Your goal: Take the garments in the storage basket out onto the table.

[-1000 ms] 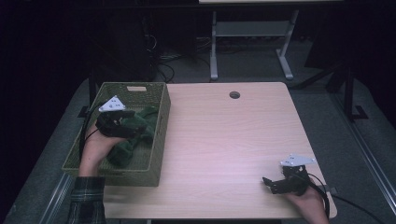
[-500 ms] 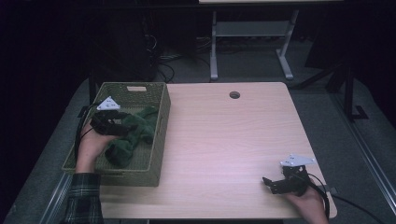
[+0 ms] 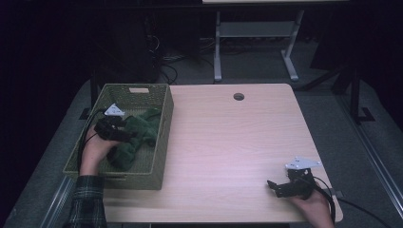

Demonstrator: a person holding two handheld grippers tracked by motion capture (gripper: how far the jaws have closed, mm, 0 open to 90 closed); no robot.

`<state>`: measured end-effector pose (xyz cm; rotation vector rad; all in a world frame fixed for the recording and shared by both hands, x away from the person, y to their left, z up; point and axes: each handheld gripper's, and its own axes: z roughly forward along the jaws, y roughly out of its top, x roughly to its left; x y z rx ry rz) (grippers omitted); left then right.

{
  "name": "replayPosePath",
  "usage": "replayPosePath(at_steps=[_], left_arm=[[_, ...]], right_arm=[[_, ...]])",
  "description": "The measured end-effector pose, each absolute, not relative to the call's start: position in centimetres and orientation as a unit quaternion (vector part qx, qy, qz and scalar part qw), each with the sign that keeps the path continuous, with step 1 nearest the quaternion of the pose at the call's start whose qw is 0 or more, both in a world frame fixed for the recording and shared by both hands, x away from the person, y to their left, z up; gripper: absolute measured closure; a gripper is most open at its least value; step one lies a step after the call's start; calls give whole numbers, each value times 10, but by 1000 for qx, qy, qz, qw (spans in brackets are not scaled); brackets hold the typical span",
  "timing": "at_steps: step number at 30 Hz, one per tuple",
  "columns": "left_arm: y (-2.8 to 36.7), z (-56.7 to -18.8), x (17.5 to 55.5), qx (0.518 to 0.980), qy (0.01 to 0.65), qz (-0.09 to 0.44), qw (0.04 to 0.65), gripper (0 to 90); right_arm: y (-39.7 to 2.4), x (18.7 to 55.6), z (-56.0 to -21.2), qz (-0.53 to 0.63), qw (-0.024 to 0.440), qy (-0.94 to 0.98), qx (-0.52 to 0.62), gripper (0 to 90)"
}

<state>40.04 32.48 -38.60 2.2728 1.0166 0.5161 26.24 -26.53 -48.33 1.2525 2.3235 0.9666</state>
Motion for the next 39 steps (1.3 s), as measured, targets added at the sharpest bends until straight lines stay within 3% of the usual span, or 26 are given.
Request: replayPosePath(at_steps=[20, 24, 31, 34, 39], left_arm=[[328, -411, 407, 869, 405, 139, 248, 338], [327, -411, 406, 874, 398, 127, 249, 447], [326, -408, 405, 873, 405, 109, 250, 756], [327, -406, 404, 866, 418, 97, 257, 800], [330, -398, 402, 855, 428, 91, 278, 801]], right_arm=[[-265, 262, -483, 339, 164, 815, 440, 0], [-265, 262, -483, 339, 165, 815, 439, 0], [-265, 262, -483, 339, 164, 815, 440, 0], [-265, 262, -483, 340, 165, 815, 439, 0], [-265, 262, -483, 339, 164, 815, 439, 0]])
